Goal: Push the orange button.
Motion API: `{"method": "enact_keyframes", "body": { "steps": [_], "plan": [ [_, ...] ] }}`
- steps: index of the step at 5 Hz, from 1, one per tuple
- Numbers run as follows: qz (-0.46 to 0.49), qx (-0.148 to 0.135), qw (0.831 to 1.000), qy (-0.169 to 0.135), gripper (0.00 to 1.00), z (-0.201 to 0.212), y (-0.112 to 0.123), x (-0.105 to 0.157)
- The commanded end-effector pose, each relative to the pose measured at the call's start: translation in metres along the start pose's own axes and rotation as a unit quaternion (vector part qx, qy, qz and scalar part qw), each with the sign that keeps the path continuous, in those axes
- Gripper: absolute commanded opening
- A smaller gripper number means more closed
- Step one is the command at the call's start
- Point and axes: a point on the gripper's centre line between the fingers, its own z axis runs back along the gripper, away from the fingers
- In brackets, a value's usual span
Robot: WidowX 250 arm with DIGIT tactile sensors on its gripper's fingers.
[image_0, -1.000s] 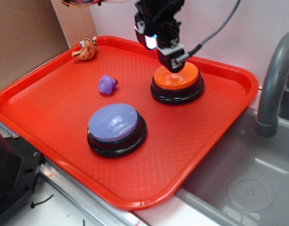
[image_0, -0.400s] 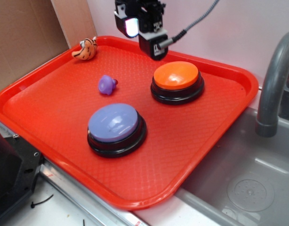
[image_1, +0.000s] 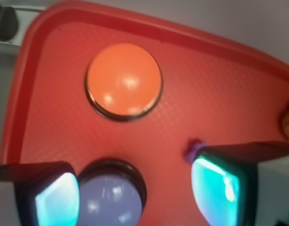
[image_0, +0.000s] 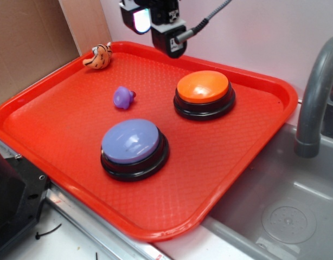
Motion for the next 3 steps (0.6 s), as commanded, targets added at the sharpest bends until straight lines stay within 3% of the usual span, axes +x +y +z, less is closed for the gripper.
{"method": "enact_keyframes", "body": {
  "steps": [1, 3],
  "plan": [
    [0.037, -0.006, 0.998, -0.056, 1.0, 0.0372, -0.0015, -0.0056],
    [0.033, -0.009, 0.998, -0.059, 1.0, 0.0465, -0.0029, -0.0147]
  ]
}}
